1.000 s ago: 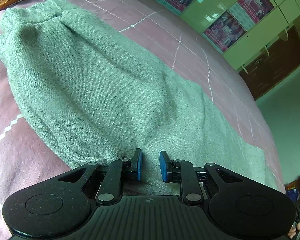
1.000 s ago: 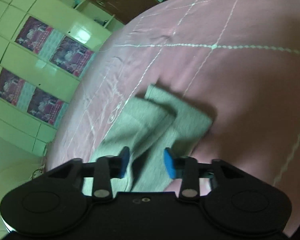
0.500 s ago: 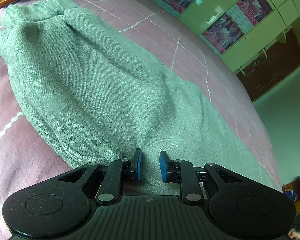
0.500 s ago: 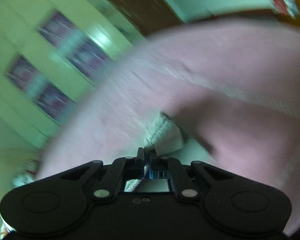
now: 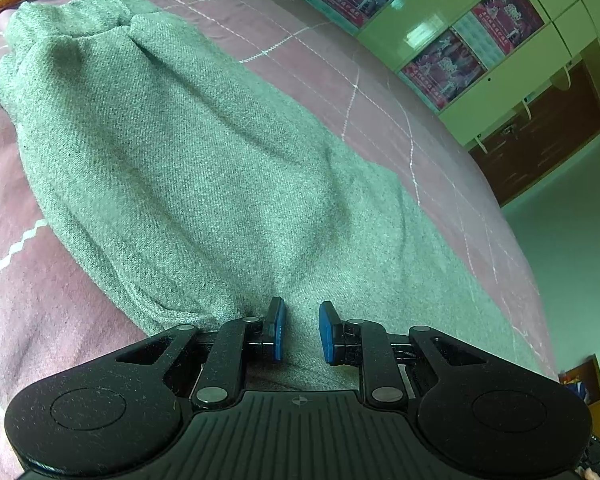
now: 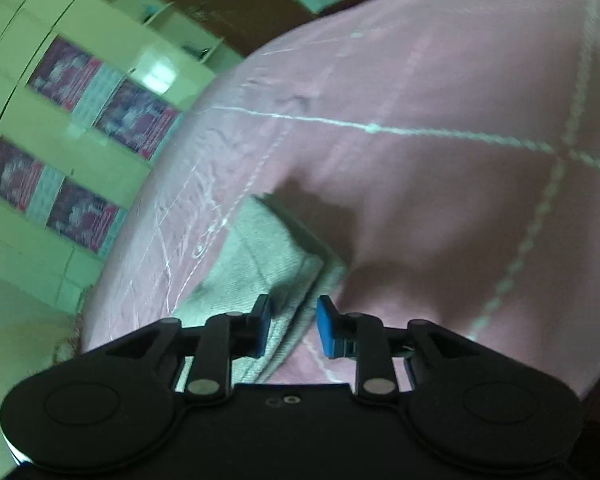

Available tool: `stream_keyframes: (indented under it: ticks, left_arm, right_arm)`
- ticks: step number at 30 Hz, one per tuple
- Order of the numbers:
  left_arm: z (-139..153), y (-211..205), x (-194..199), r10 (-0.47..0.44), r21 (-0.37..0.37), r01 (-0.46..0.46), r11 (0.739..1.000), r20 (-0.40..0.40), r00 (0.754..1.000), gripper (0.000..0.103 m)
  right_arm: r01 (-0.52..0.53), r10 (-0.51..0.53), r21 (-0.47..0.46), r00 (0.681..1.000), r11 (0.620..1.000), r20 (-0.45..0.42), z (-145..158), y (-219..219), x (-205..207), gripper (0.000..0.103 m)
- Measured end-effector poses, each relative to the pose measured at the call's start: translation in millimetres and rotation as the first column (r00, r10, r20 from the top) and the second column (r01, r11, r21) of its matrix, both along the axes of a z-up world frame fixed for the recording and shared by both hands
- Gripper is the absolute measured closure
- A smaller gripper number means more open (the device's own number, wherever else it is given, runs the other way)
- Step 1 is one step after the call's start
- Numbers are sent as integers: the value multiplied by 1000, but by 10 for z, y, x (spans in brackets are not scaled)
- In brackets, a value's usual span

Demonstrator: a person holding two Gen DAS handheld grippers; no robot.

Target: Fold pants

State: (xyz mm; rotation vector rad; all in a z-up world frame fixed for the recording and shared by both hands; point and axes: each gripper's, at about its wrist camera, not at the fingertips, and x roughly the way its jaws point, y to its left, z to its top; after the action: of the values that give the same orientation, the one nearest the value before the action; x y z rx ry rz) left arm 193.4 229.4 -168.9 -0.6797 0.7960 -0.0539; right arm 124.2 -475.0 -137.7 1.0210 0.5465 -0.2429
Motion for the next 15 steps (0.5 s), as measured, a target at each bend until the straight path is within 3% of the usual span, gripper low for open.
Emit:
stream_keyframes:
  ticks: [2,4,9,11,15]
  left_arm:
    - [5,-3,0,2,-1,-2,1000,0,1000,82]
    - [6,-7,-3,2,0,-2,1000,2,1000,82]
    - [-28,3,-33,9,-13,-8,1000,10,1000,82]
    - [-47,5,-40,8,-13,-7,1000,13,1000,82]
    - [-62,21,-45,8,-18,-8,1000,11,1000,82]
  right_arm:
    - [6,-6,36,1000,999,5,-76,-49,34,70]
    - [1,-1,25,1000,1000,22,-112,-53,66,69]
    - [-42,42,-84,999,996,1,2,72,130,72]
    - [-70,70,-86,998,994,-7,10,87,110,87]
    - [-59,58,-74,998,996,-17,-42,64,170,81]
